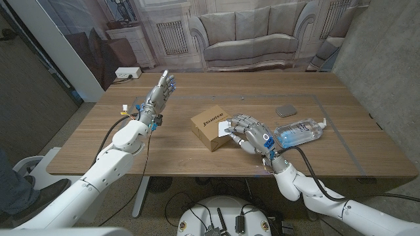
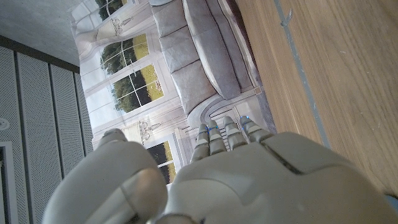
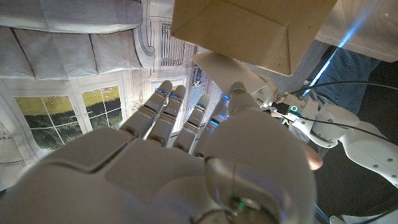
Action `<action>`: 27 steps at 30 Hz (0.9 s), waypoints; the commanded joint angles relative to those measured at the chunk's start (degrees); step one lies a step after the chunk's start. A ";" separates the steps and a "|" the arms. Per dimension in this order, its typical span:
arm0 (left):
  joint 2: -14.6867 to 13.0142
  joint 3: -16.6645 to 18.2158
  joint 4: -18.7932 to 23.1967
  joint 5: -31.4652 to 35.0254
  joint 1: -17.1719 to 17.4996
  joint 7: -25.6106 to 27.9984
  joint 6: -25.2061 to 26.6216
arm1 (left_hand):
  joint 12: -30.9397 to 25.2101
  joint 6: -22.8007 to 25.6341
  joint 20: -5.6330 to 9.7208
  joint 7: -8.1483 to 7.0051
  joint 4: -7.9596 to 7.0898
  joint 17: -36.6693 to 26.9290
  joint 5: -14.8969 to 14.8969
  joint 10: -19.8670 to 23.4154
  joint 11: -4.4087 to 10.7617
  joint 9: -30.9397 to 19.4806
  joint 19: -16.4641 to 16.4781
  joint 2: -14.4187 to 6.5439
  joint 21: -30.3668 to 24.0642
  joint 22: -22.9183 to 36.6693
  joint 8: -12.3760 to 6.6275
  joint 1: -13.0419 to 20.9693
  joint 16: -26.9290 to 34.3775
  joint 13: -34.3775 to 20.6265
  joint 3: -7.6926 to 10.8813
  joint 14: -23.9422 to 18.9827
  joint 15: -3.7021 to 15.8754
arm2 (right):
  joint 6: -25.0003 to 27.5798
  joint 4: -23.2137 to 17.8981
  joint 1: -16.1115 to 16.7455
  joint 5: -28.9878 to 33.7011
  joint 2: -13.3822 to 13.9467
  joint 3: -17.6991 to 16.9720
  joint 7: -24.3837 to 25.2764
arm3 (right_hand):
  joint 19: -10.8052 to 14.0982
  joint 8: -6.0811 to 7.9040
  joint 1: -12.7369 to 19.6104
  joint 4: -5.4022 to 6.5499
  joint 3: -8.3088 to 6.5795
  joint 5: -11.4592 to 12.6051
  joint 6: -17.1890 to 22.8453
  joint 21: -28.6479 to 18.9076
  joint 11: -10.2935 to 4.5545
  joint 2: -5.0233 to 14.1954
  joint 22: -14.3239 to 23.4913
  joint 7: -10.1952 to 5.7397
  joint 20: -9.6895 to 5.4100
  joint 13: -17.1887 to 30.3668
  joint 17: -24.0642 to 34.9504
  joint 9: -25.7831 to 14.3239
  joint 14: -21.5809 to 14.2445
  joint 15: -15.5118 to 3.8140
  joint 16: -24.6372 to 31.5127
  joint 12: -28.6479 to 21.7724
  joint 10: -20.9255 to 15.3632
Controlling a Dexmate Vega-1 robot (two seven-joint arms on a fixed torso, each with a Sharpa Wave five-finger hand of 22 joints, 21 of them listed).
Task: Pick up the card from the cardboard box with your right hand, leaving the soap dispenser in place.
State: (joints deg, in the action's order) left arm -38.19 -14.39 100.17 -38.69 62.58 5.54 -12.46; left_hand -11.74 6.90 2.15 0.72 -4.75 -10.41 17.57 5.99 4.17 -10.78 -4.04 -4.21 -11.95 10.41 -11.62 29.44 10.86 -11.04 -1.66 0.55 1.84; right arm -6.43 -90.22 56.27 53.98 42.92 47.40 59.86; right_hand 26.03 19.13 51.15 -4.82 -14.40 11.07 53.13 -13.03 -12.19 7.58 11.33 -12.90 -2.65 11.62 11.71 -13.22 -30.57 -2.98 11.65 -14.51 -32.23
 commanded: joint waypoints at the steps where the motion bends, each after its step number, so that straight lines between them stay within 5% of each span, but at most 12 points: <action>1: 0.30 -0.10 -0.65 -0.13 -0.58 -0.35 -0.22 | -0.15 0.42 2.77 -0.29 -0.10 -0.11 -0.02 0.23 0.11 -0.17 -0.47 -0.36 0.15 0.17 -0.02 0.10 -0.09 -0.17 -0.48 0.17 0.35 | -0.14 -0.60 0.30 -0.29 -0.12 -0.67 -0.18 | 0.39 0.37 0.08 -0.13 0.15 0.03 0.91 -0.15 -0.09 0.16 0.22 0.00 -4.16 0.13 0.19 -0.10 -0.63 -7.78 0.33 -0.55 -0.62; 27: 0.06 0.25 -1.44 -0.68 -1.15 -1.31 -0.56 | -0.10 0.38 2.78 -0.36 -0.11 -0.12 -0.04 0.10 0.26 -0.17 -0.54 -0.42 0.16 0.18 -0.01 0.17 -0.10 -0.17 -0.70 0.22 0.39 | 1.56 -3.05 1.80 -0.52 -0.57 -2.03 -0.53 | 0.42 0.72 0.27 -0.35 0.17 -0.03 2.11 -0.20 -0.11 0.13 0.24 0.02 -4.18 0.06 0.13 0.06 -1.03 -7.82 0.29 -0.63 -1.21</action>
State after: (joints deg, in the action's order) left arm -38.03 -14.45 99.12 -39.06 61.43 4.58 -12.68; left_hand -11.74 6.90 2.15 0.72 -4.75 -10.41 17.58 5.99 4.18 -10.78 -4.04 -4.21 -11.95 10.41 -11.62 29.44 10.86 -11.04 -1.99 0.55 1.84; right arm -5.27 -92.55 57.91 53.33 42.63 45.77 59.55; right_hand 26.03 19.50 51.15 -4.98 -14.23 11.07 54.76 -13.03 -12.28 7.56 11.32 -12.83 -2.64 11.61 11.72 -12.88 -31.08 -3.07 11.65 -14.96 -32.95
